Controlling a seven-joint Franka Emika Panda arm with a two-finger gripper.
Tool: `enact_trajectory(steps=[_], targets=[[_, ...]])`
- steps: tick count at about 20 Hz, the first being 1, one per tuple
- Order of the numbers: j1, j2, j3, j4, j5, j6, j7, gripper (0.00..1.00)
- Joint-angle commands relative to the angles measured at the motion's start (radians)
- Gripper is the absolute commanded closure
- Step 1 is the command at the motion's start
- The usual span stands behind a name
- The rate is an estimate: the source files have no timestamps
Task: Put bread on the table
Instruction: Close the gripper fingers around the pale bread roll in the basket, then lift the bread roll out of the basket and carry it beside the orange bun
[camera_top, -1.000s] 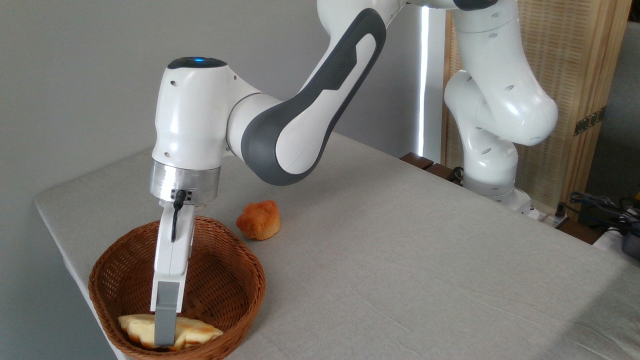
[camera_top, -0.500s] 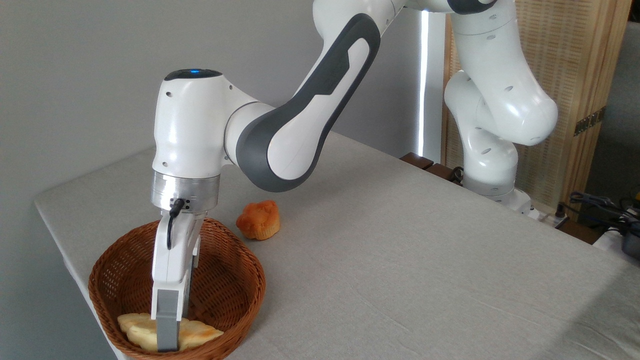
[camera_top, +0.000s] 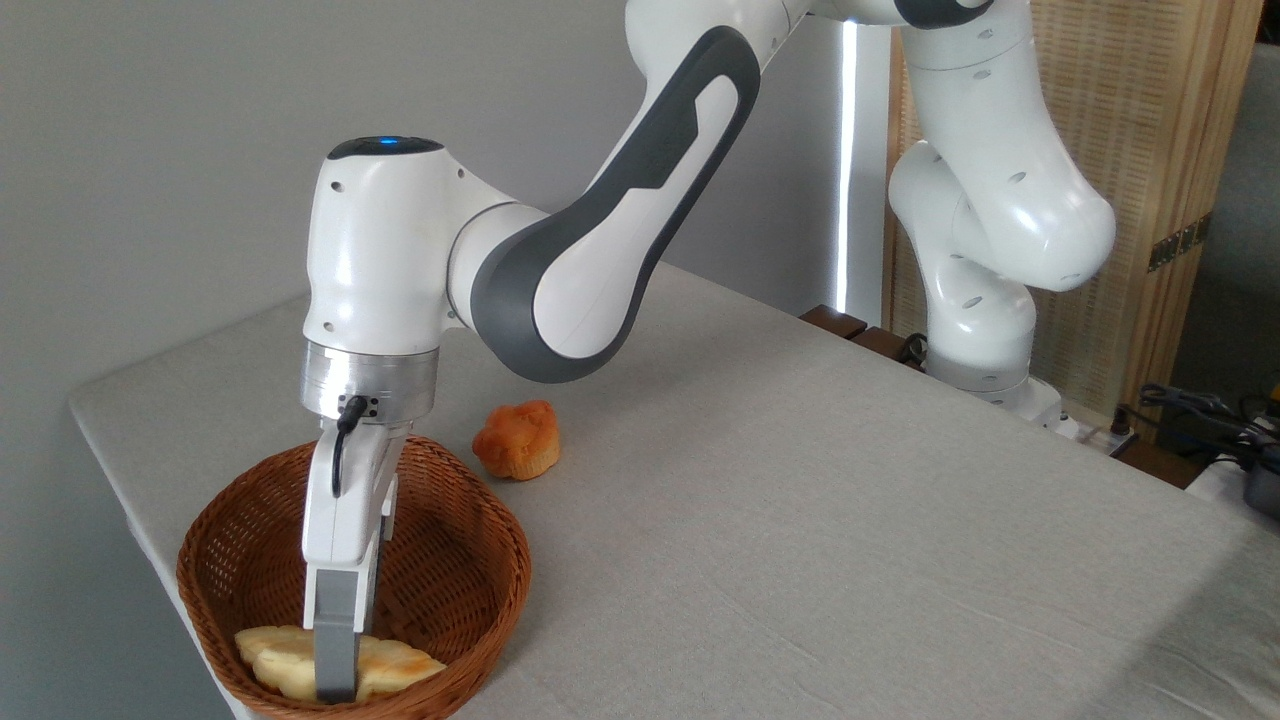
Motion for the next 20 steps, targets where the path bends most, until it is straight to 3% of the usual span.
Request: enact_trajectory(steps=[1,15,20], targets=[[-0.004,0.011,-0.001,0.016,0.017,0.006,-0.022,0.69],[-0.004,-0.013,-0.003,0.014,0.01,0.002,-0.032,0.69],[-0.007,-0.084,-0.03,0.014,0.004,-0.107,-0.146,0.68]])
